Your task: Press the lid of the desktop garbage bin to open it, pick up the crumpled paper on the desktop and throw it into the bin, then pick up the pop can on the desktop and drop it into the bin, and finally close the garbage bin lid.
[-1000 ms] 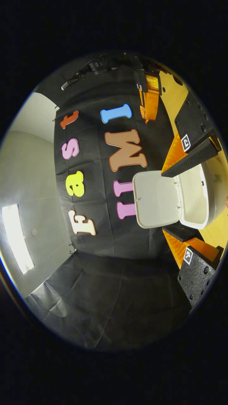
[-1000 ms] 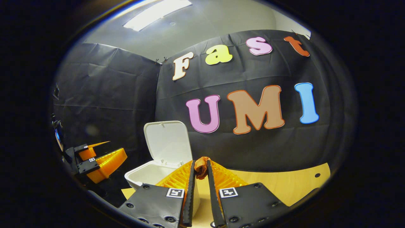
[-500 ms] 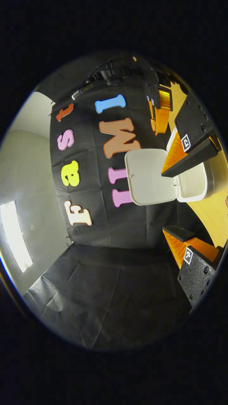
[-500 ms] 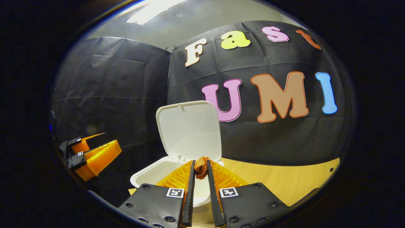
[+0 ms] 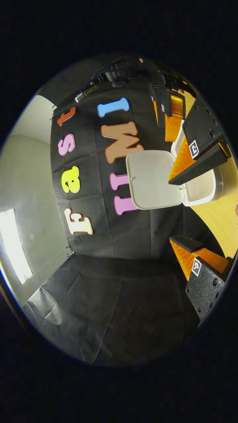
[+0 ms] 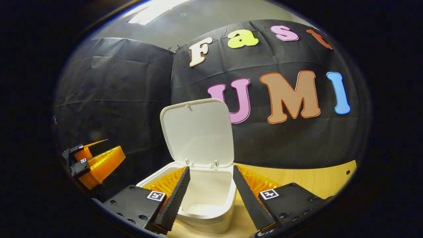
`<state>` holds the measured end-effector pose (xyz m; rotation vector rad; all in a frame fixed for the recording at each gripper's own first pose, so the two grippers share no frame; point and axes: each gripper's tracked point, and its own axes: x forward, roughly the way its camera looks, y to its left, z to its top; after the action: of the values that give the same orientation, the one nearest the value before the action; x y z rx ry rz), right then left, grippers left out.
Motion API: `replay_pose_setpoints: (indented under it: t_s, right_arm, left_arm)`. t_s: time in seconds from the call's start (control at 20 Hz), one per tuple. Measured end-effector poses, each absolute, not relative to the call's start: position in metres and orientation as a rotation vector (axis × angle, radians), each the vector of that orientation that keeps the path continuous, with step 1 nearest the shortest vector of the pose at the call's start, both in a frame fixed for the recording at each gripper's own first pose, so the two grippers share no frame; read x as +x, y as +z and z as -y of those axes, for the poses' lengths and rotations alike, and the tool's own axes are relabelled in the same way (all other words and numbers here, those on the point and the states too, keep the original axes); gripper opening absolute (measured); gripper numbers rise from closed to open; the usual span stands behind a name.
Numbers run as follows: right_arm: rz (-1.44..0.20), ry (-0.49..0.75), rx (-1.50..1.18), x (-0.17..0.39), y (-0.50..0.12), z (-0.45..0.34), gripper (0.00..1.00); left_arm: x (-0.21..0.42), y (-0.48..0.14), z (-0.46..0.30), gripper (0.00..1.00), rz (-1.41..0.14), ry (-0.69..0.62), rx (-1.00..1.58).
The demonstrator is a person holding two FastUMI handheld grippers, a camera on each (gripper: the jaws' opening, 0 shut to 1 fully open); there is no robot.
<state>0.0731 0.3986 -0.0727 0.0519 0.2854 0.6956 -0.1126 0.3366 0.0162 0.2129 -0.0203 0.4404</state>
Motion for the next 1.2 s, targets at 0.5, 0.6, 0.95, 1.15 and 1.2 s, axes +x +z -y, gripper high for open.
replay_pose_setpoints:
  t_s: [0.5,0.6,0.95,1.15,1.2]
  right_arm:
    - [-0.093,0.45,0.039,0.076,-0.02,-0.288,0.95]
    - [-0.071,0.39,0.028,0.073,-0.013,-0.255,0.94]
    - [-0.038,0.18,0.028,0.054,0.006,-0.129,0.94]
    - [-0.039,0.076,0.034,0.036,0.008,-0.065,0.94]
    - [-0.04,0.055,0.039,0.032,0.007,-0.052,0.94]
  left_arm:
    - [-0.072,0.021,-0.268,0.93,0.066,0.279,0.173]
    - [-0.062,0.018,-0.244,0.93,0.066,0.235,0.155]
    - [-0.031,0.017,-0.148,0.93,0.081,0.074,0.111]
    - [-0.019,0.016,-0.096,0.93,0.083,-0.002,0.098]
    - [-0.017,0.015,-0.085,0.93,0.084,-0.019,0.098]
